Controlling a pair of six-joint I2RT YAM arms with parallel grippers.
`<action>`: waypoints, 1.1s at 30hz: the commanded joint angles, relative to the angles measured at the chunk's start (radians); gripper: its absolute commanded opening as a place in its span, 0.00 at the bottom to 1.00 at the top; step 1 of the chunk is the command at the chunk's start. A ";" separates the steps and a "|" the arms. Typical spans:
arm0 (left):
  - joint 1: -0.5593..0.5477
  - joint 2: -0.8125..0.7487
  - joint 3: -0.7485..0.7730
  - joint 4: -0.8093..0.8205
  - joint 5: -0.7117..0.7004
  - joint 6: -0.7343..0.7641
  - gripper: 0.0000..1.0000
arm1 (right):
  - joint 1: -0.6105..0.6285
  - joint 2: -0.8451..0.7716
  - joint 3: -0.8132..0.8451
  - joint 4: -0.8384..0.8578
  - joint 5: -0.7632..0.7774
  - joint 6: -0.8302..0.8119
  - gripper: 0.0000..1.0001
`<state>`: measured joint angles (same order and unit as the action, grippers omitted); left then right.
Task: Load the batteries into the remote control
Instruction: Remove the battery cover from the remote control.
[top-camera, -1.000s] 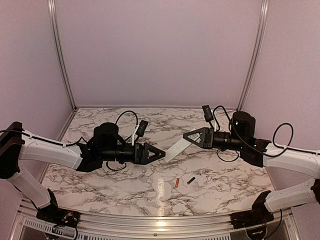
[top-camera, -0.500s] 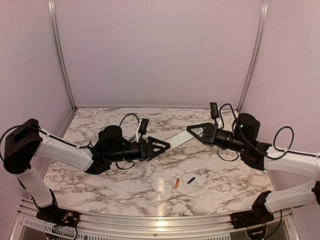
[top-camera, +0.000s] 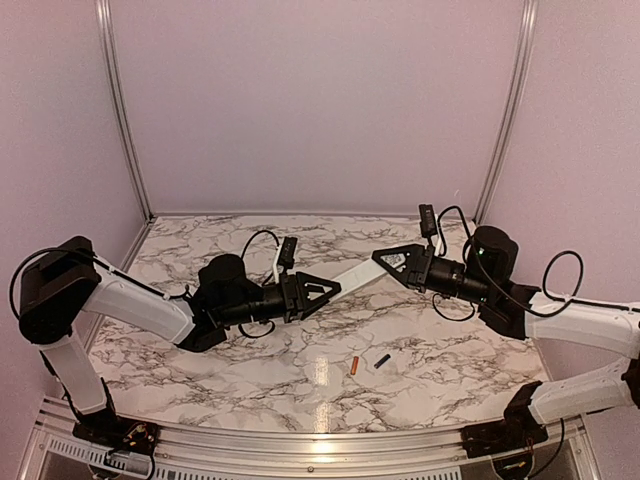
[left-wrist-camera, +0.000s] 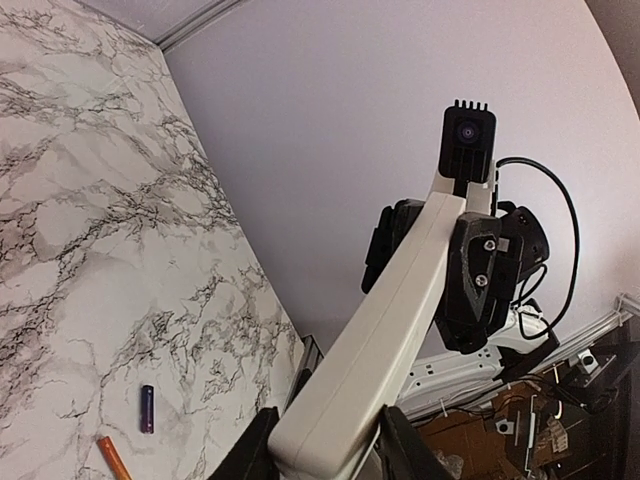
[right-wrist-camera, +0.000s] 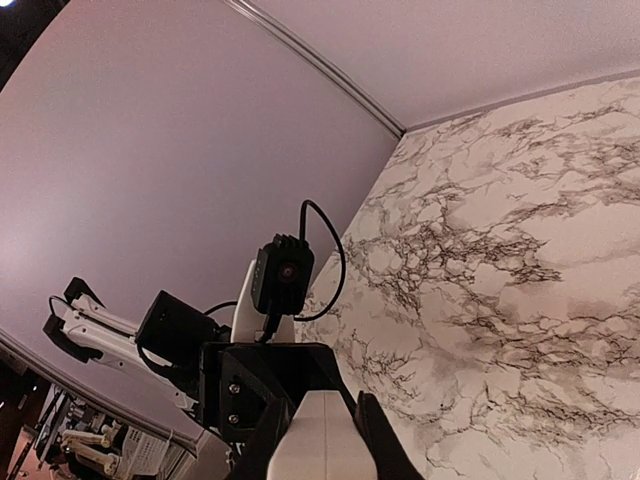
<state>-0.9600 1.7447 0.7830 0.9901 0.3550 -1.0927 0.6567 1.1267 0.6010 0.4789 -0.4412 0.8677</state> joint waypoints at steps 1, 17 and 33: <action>0.012 0.034 -0.024 0.048 0.008 -0.024 0.35 | -0.006 -0.012 0.001 0.073 -0.026 0.029 0.00; 0.030 0.003 -0.070 0.085 0.039 -0.009 0.36 | -0.023 -0.035 0.005 0.091 -0.065 0.055 0.00; 0.030 -0.054 -0.060 -0.035 0.004 0.050 0.23 | -0.024 -0.022 0.023 0.013 -0.042 0.011 0.00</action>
<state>-0.9386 1.7027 0.7269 1.0115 0.3836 -1.0626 0.6361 1.1122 0.5915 0.4992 -0.4759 0.8936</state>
